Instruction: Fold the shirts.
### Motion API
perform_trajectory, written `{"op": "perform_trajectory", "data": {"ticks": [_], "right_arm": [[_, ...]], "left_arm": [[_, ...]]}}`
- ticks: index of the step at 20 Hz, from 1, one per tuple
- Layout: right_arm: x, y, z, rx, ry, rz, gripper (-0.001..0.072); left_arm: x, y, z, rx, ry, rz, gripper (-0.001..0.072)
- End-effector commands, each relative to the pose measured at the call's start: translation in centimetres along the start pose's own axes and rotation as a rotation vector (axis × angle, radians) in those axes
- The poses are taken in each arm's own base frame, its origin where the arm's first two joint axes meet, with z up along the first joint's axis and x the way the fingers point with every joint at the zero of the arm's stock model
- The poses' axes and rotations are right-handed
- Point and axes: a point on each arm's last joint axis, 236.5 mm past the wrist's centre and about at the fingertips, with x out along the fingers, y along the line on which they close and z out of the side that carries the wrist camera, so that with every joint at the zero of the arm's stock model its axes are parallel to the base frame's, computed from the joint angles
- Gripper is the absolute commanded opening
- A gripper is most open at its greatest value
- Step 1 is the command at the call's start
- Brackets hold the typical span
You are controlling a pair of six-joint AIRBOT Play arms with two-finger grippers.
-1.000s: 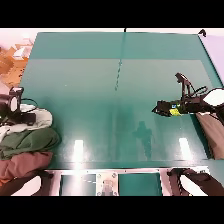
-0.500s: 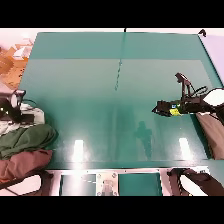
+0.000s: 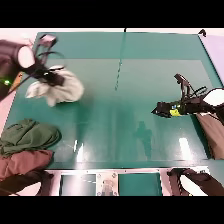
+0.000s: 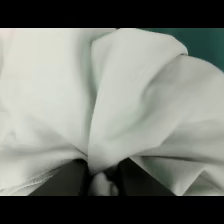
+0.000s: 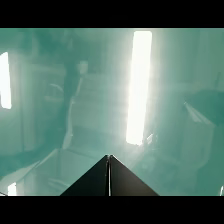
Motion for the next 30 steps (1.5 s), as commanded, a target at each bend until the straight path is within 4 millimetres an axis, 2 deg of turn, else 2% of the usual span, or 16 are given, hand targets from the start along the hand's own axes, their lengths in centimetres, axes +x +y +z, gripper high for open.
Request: {"op": "perform_trajectory", "data": {"ticks": [1, 4, 5, 6, 7, 9, 13, 14, 15, 18, 22, 24, 26, 27, 29, 30], "right_arm": [[-0.3, 0.2, 0.2, -0.006, -0.005, 0.001, 0.0020], [-0.8, 0.5, 0.9, -0.017, -0.024, 0.002, 0.0036], [-1.1, 0.7, 1.3, -0.022, -0.034, 0.003, 0.0137], [-1.4, 0.8, 1.7, -0.024, -0.046, 0.003, 0.0254], [-1.9, 0.7, 2.3, -0.021, -0.064, 0.001, 0.0346], [-3.3, 0.0, 3.7, 0.002, -0.108, -0.008, 0.0454], [-3.8, -2.9, 4.6, 0.073, -0.131, -0.035, 0.0453], [-3.0, -3.4, 4.2, 0.088, -0.107, -0.037, 0.0453], [-2.1, -3.8, 3.7, 0.102, -0.082, -0.035, 0.0453], [1.7, -5.2, 2.6, 0.162, -0.025, -0.031, 0.0448], [7.0, -4.8, 2.7, 0.222, 0.049, 0.073, 0.0422], [9.0, -3.8, 3.0, 0.245, 0.075, 0.166, 0.0424], [11.1, -3.6, 2.0, 0.238, 0.133, 0.195, 0.0468], [12.1, -3.3, 0.9, 0.230, 0.182, 0.200, 0.0513], [13.7, -1.9, -1.4, 0.210, 0.271, 0.213, 0.0513], [14.3, -1.0, -2.1, 0.194, 0.294, 0.220, 0.0513]], "left_arm": [[-2.8, -12.2, 4.0, 0.108, -0.149, -0.209, 0.0031], [-0.3, -21.3, 4.4, 0.104, -0.147, -0.423, 0.0034], [1.0, -23.2, 4.2, 0.085, -0.126, -0.472, 0.0088], [2.3, -24.3, 3.8, 0.064, -0.096, -0.500, 0.0389], [2.9, -24.2, 3.5, 0.043, -0.069, -0.512, 0.0526], [2.6, -20.7, 3.1, 0.008, -0.007, -0.481, 0.0528], [1.4, -9.4, 2.1, -0.151, 0.124, -0.399, 0.0547], [2.0, -7.6, 1.2, -0.199, 0.156, -0.390, 0.0659], [3.0, -6.3, 0.2, -0.260, 0.189, -0.383, 0.0712], [7.8, -6.7, -1.6, -0.384, 0.180, -0.421, 0.0710], [14.4, -11.6, -1.6, -0.558, 0.121, -0.627, 0.0709], [15.6, -15.2, -2.2, -0.570, 0.175, -0.775, 0.0709], [15.9, -17.7, -2.4, -0.531, 0.180, -0.845, 0.0689], [15.9, -18.1, -2.2, -0.513, 0.163, -0.852, 0.0547], [15.6, -18.2, -1.5, -0.465, 0.123, -0.856, 0.0134], [15.4, -18.0, -0.9, -0.459, 0.112, -0.860, 0.0034]]}}
